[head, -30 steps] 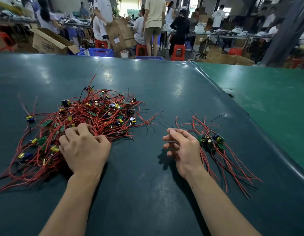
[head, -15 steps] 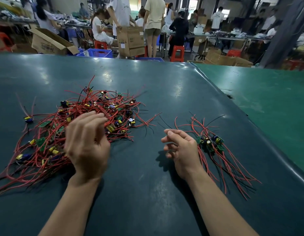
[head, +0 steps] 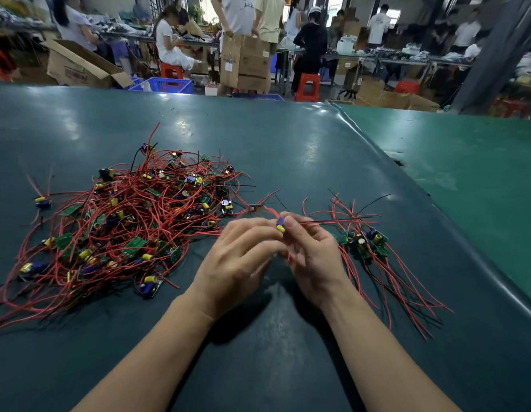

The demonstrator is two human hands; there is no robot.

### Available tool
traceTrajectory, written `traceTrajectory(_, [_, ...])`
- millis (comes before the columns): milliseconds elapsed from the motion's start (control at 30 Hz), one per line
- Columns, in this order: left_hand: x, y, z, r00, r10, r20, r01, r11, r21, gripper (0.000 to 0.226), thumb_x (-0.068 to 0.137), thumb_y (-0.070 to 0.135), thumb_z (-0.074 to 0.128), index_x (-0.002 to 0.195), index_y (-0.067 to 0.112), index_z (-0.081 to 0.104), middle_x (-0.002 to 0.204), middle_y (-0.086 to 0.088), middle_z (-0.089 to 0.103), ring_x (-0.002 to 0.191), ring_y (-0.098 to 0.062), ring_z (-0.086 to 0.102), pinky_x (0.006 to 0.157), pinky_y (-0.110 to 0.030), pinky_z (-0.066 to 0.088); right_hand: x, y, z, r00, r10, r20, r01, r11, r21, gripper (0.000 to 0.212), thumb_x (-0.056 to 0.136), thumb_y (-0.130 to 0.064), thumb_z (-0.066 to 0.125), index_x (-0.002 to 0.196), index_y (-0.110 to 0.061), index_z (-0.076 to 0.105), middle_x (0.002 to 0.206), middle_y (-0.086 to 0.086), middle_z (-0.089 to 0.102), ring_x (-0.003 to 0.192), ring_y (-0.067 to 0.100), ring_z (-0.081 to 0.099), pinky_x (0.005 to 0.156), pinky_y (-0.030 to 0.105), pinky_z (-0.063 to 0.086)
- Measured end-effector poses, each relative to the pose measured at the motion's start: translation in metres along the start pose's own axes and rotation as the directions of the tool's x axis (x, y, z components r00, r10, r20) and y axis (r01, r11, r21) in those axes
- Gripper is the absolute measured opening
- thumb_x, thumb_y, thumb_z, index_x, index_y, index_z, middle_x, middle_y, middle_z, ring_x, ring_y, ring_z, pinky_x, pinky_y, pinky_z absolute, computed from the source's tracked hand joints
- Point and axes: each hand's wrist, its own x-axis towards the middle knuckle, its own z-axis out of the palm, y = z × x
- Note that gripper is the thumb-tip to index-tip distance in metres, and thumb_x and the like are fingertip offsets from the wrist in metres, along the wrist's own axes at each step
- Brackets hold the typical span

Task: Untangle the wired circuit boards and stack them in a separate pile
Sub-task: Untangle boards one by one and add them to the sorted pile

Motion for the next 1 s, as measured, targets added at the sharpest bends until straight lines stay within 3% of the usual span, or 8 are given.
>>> traceTrajectory(133, [-0.006,-0.002,-0.007,0.944,-0.304,0.130,0.280,0.945,0.169,0.015,0.085,0.022,0.073,0.082,0.009,0.067,0.085,-0.004,0.063,0.080,-0.029,0.058,0.073,-0.038,0.046,0.002,-0.009,-0.007,0.998,0.001,-0.057,0.003,0.997,0.077,0.022,0.075,-0.020,0.069,0.093,-0.010,0.067,0.084,0.007,0.073,0.066,0.010,0.067,0.051,0.018,0.050])
traceTrajectory(233, [-0.012,-0.004,-0.008,0.753,-0.605,0.259,0.566,0.796,0.213,0.042,0.085,0.043,0.071,0.115,0.014,0.065,0.111,-0.004,0.065,0.106,-0.025,0.059,0.094,-0.037,0.045,0.000,-0.015,-0.009,0.997,0.060,0.039,-0.065,0.986,0.150,0.022,0.080,-0.021,0.062,0.096,-0.006,0.068,0.084,0.009,0.071,0.067,0.011,0.066,0.058,0.020,0.053])
traceTrajectory(333, [-0.011,-0.006,-0.006,0.722,-0.646,0.249,0.597,0.763,0.249,0.066,0.086,0.051,0.066,0.137,0.012,0.052,0.128,-0.006,0.059,0.119,-0.027,0.052,0.103,-0.038,0.040,-0.005,-0.018,-0.012,0.977,0.144,0.155,-0.171,0.970,0.174,0.021,0.083,-0.017,0.059,0.087,-0.003,0.073,0.078,0.011,0.067,0.065,0.015,0.065,0.057,0.022,0.054])
traceTrajectory(500, [-0.006,0.000,-0.009,0.721,-0.666,0.189,0.692,0.700,-0.176,0.034,0.090,0.043,0.063,0.118,0.023,0.058,0.101,0.005,0.066,0.090,-0.006,0.060,0.084,-0.018,0.046,-0.011,-0.017,-0.010,0.913,0.203,0.355,-0.248,0.965,0.088,0.017,0.079,-0.017,0.064,0.084,-0.004,0.074,0.073,0.010,0.063,0.062,0.015,0.059,0.055,0.022,0.048])
traceTrajectory(633, [0.002,0.003,-0.006,0.537,-0.834,0.129,0.764,0.416,-0.493,0.033,0.098,0.035,0.046,0.083,0.014,0.066,0.060,-0.005,0.067,0.052,-0.018,0.062,0.049,-0.025,0.049,-0.008,-0.016,-0.008,0.960,0.171,0.221,-0.177,0.984,0.009,0.015,0.079,-0.019,0.068,0.087,-0.011,0.078,0.085,0.010,0.072,0.067,0.014,0.066,0.061,0.021,0.055])
traceTrajectory(767, [0.008,-0.014,-0.018,0.161,-0.957,0.240,0.598,-0.099,-0.796,0.065,0.105,0.045,0.027,0.074,0.005,0.069,0.054,-0.005,0.063,0.041,-0.014,0.051,0.041,-0.018,0.031,-0.004,-0.015,-0.009,0.995,0.067,0.080,-0.066,0.998,-0.010,0.017,0.082,-0.022,0.063,0.087,-0.018,0.079,0.098,0.007,0.076,0.077,0.014,0.071,0.059,0.022,0.053])
traceTrajectory(867, [0.004,-0.023,-0.032,0.195,-0.895,0.402,0.285,-0.340,-0.896,0.079,0.094,0.054,0.015,0.094,0.006,0.077,0.080,-0.010,0.072,0.047,-0.016,0.048,0.044,-0.018,0.029,-0.001,-0.015,-0.010,1.000,0.022,0.010,-0.022,0.998,0.053,0.018,0.081,-0.021,0.064,0.088,-0.016,0.080,0.097,0.009,0.076,0.072,0.009,0.068,0.052,0.018,0.046])
traceTrajectory(1000, [0.000,-0.018,-0.032,0.273,-0.865,0.420,0.063,-0.420,-0.905,0.086,0.091,0.060,0.010,0.091,0.008,0.078,0.086,-0.007,0.071,0.054,-0.013,0.049,0.039,-0.017,0.032,0.001,-0.013,-0.011,0.999,0.043,-0.001,-0.043,0.988,0.151,0.020,0.079,-0.020,0.065,0.092,-0.011,0.078,0.093,0.009,0.075,0.074,0.010,0.070,0.056,0.018,0.053])
